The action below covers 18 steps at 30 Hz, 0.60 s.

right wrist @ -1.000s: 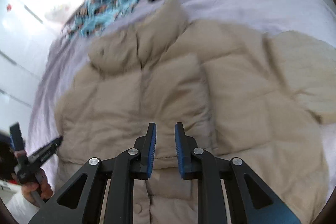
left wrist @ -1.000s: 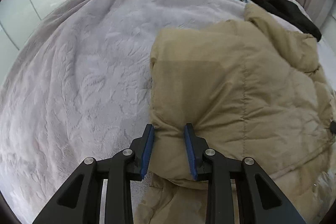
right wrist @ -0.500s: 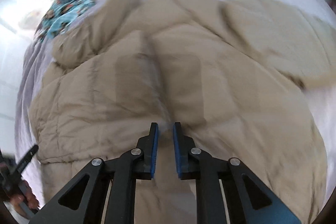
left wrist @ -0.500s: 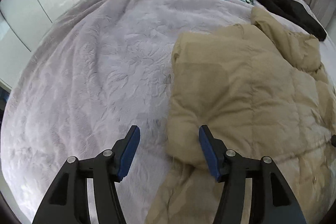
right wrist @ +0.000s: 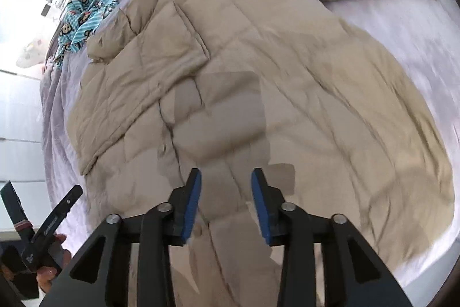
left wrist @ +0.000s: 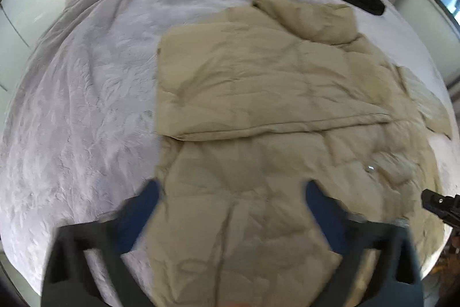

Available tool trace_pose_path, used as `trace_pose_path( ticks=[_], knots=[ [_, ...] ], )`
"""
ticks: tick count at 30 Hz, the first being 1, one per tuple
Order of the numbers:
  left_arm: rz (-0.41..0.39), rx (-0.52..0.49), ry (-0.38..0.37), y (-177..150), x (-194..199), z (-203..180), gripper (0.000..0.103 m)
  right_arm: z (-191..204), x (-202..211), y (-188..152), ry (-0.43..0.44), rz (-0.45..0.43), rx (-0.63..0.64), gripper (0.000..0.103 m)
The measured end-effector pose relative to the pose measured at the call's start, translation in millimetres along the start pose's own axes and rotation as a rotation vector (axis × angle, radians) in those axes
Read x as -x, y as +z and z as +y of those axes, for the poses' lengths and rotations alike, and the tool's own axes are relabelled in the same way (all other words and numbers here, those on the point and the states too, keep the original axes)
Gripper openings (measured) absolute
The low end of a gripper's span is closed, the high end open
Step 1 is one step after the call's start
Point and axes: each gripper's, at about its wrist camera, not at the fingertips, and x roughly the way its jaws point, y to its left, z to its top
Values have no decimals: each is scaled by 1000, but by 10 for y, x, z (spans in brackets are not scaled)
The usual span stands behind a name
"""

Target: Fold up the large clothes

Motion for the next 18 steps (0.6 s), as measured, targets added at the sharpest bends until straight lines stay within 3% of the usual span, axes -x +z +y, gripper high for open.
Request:
trace_pose_path(
  ticks=[7, 18],
  knots=[
    [37, -101, 11, -93, 94, -396, 103, -197, 206, -61, 20, -17, -28, 64],
    [53, -29, 104, 9, 96, -1431, 103, -944, 332, 668, 159, 11, -14, 80]
  ],
)
